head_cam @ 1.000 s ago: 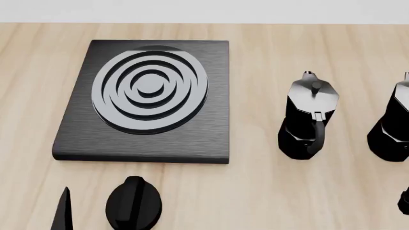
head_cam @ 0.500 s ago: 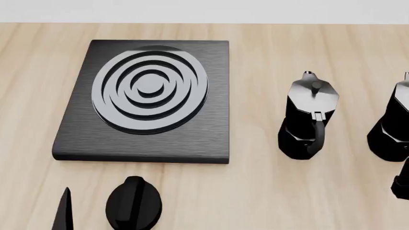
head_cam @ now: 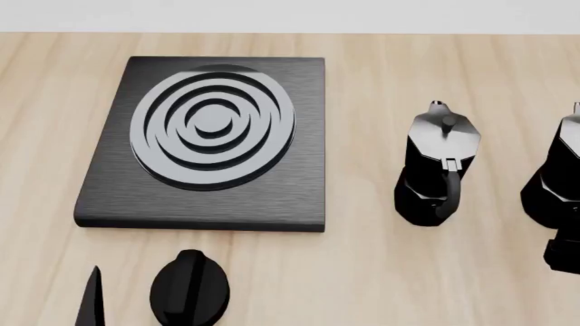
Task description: Put the right moka pot on the stove.
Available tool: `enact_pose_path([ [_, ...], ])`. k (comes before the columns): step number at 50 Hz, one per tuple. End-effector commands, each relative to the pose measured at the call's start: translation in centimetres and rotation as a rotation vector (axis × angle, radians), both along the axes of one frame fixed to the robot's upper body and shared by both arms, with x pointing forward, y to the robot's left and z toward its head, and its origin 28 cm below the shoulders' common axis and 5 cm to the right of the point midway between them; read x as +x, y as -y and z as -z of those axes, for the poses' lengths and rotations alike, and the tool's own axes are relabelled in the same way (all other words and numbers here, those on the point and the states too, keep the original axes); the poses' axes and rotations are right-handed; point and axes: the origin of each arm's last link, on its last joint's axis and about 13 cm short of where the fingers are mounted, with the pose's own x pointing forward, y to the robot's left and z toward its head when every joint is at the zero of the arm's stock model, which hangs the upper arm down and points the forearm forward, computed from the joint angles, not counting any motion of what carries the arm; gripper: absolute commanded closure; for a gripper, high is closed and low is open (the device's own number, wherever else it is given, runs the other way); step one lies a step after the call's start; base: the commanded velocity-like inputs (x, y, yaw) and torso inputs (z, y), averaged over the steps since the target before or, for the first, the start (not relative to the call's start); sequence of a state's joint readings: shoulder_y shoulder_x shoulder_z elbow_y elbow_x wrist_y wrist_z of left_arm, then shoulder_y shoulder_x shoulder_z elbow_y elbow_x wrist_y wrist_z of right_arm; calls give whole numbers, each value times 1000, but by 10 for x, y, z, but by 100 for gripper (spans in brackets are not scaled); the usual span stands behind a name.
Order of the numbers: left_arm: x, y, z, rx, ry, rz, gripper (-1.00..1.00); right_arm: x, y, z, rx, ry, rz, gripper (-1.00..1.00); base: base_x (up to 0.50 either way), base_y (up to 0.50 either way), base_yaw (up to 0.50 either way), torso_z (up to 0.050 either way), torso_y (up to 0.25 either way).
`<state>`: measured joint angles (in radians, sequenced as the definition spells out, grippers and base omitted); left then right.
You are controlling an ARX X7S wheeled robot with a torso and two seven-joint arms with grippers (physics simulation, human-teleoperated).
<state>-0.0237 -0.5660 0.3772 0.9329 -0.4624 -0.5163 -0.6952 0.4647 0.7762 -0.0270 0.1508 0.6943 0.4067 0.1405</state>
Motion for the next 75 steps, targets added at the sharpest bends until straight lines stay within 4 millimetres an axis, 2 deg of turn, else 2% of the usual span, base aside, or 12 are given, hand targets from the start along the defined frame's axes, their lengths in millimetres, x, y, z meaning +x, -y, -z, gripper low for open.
enact_pose_path([
  [1,0,0,0,1,1,-3,-100,5,1,2,4,-11,1,-100,0,0,0,0,0],
  [26,0,0,1,0,3,-7,-100,13,2,15,19,-49,13,-100,0,0,0,0,0],
  [54,1,0,-1,2,-1,-10,-100,36,0,9,26,-37,7,-100,0,0,0,0,0],
  [71,1,0,1,3,-3,-12,-100,42,1,21,33,-51,14,-100,0,0,0,0,0],
  [72,1,0,1,3,-3,-12,-100,41,1,21,32,-56,17,100,0,0,0,0,0],
  [75,1,0,2,1,-2,-12,-100,41,0,19,36,-43,7,100,0,0,0,0,0],
])
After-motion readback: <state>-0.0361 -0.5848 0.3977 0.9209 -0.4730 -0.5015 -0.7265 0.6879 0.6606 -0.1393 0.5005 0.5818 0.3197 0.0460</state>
